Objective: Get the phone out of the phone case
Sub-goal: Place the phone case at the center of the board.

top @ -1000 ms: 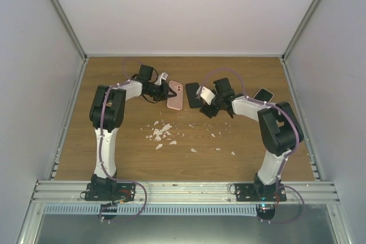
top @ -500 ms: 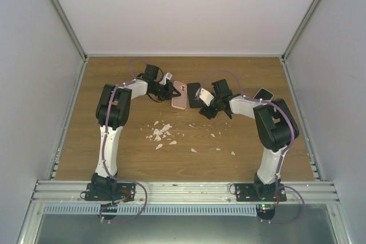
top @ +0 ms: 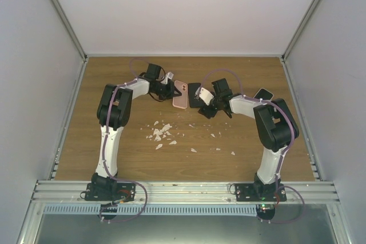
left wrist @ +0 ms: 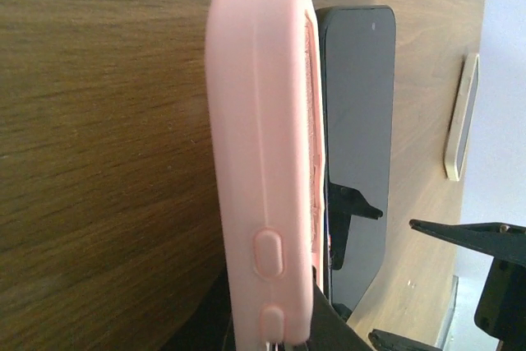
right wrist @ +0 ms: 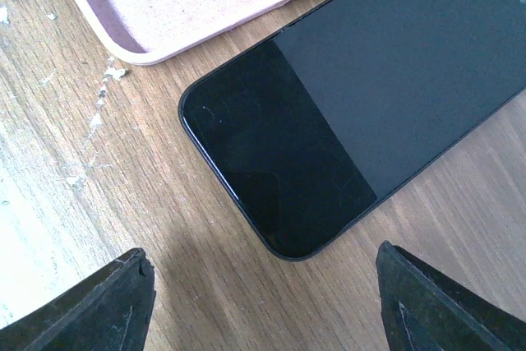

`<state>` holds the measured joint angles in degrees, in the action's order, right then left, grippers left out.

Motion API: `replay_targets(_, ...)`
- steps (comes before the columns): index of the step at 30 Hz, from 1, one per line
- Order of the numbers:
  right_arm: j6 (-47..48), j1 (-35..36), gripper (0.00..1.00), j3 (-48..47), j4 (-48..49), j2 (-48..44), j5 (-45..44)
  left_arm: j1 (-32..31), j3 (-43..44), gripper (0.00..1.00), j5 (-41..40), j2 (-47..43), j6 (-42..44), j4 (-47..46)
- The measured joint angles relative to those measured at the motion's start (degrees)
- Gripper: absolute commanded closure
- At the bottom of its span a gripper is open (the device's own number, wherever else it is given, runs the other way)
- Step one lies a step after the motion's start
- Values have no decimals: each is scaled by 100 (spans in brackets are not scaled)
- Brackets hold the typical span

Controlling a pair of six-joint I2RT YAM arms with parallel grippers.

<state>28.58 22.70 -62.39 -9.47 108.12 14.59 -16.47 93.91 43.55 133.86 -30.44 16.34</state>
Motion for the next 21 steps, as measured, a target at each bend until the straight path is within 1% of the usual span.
replay_targets(2, -4, 0, 25, 0, 0, 0, 11, -7, 28, 94, -118, -31, 4, 79)
replay_targets(5, -13, 0, 25, 0, 0, 0, 13, -50, 76, 94, -339, -81, 42, 229)
replay_targets(7, -15, 0, 24, 0, 0, 0, 13, -74, 79, 91, -457, -120, 59, 278)
replay_targets(14, -17, 0, 23, 0, 0, -2, 13, -153, 79, 91, -876, -236, 201, 426)
replay_targets(21, -17, 0, 22, 0, 0, -52, 15, -160, 79, 91, -1008, -260, 332, 470)
